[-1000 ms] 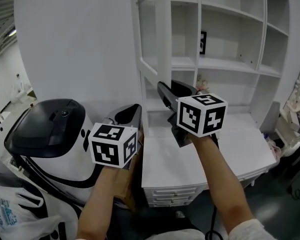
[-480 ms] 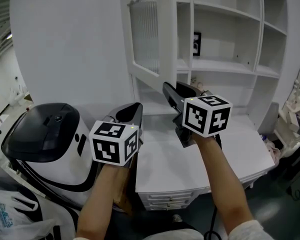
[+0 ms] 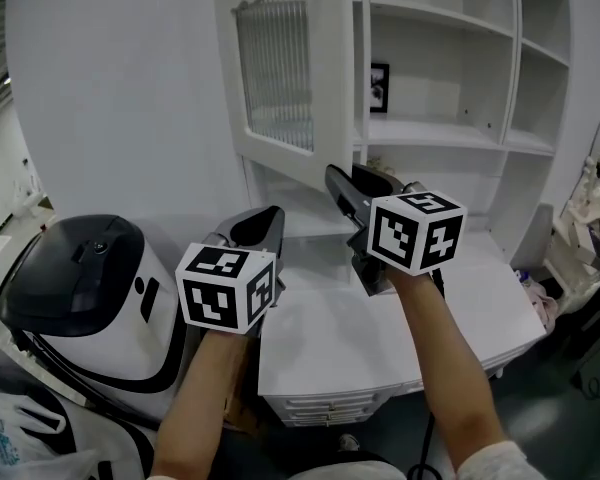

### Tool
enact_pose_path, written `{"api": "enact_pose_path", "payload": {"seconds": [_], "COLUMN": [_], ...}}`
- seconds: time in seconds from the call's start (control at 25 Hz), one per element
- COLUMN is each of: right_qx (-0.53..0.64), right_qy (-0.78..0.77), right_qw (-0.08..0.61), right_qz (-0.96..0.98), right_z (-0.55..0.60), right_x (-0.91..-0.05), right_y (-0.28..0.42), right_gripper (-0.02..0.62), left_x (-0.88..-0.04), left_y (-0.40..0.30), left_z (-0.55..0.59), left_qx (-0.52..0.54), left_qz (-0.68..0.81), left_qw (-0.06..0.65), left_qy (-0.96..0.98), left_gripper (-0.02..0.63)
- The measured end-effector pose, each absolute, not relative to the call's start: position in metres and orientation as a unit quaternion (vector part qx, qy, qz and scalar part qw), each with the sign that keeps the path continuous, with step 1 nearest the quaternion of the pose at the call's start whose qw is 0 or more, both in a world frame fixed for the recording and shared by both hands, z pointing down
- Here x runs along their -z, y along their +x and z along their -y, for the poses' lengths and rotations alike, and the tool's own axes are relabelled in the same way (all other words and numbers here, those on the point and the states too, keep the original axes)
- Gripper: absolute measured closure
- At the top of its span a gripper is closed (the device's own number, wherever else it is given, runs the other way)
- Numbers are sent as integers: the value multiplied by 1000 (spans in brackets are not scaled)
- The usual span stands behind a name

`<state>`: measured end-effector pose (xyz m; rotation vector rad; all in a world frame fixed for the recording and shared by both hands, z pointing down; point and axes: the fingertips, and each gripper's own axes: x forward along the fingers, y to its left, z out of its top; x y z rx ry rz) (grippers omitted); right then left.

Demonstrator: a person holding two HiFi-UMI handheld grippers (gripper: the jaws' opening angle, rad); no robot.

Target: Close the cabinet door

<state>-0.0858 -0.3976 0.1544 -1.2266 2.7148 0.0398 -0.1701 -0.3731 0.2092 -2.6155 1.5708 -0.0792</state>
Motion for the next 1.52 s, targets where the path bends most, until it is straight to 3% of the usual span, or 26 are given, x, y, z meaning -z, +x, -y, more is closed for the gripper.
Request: {"api": "enact_pose_path", "payload": {"seconds": [1.52], "right_qx": [-28], "right_qy": [-443], "right_qw": [100], "right_qz": [-890], "right_z": [504], "right_x": [-155], "right_y": [-11], "right_gripper": [457], "left_x": [-205], "left_y": [-105], "left_z": [474], "left_qx": [23], "left_qz": [-497], "left_qw": [58], "left_qy": [-865], "left_gripper": [604]}}
